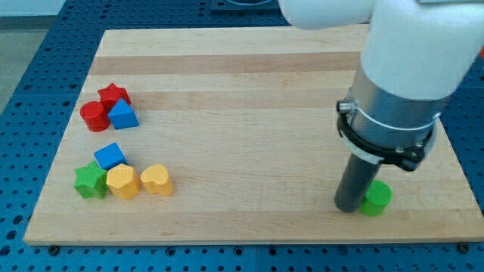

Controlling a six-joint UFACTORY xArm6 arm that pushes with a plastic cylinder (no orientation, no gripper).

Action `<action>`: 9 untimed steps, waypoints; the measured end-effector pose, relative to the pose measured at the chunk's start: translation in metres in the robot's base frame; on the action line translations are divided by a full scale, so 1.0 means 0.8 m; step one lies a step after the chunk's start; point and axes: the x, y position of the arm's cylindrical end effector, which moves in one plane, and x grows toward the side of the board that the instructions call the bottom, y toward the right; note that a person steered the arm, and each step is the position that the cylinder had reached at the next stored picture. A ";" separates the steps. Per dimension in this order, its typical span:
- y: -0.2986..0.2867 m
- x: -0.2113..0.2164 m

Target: Move green circle tot he bottom right

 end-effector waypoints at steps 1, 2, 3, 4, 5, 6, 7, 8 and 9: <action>0.020 0.000; 0.038 0.000; 0.054 0.000; 0.071 0.000; 0.089 0.000; 0.097 0.000; 0.097 0.000; 0.071 -0.004; -0.001 -0.004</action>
